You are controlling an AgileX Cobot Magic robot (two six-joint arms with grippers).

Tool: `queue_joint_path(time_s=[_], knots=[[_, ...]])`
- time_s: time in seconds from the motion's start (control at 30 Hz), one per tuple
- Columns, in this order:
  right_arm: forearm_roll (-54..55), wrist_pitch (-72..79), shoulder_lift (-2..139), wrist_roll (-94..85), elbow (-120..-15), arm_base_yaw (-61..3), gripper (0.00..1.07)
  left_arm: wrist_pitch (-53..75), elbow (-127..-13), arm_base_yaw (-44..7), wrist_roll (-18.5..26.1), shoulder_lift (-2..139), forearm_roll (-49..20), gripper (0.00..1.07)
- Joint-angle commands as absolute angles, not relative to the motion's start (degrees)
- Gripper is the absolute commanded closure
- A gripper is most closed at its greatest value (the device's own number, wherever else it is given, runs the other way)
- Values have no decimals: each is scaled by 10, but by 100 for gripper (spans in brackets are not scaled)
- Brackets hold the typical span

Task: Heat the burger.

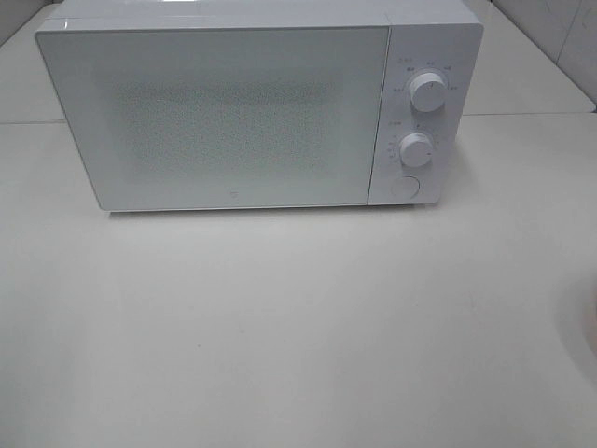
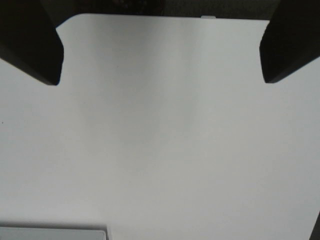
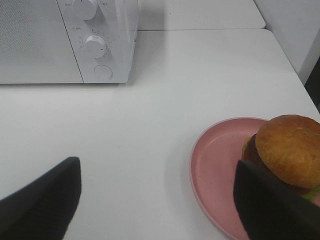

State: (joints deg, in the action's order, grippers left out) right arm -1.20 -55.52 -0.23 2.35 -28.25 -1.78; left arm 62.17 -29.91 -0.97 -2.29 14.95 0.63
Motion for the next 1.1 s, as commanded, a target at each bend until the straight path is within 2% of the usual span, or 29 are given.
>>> queue_joint_path(time_s=[0.03,0.3,1.1], knots=[[-14,-549,-19,19,-281,-14,33,614,-296,-8,-22,113,6,7],[-14,-549,-19,19,-281,-14,33,615,-296,-8,-22,-19,7,7],[-14,-549,-17,19,-281,-14,33,613,-296,-8,-22,-15,7,7]])
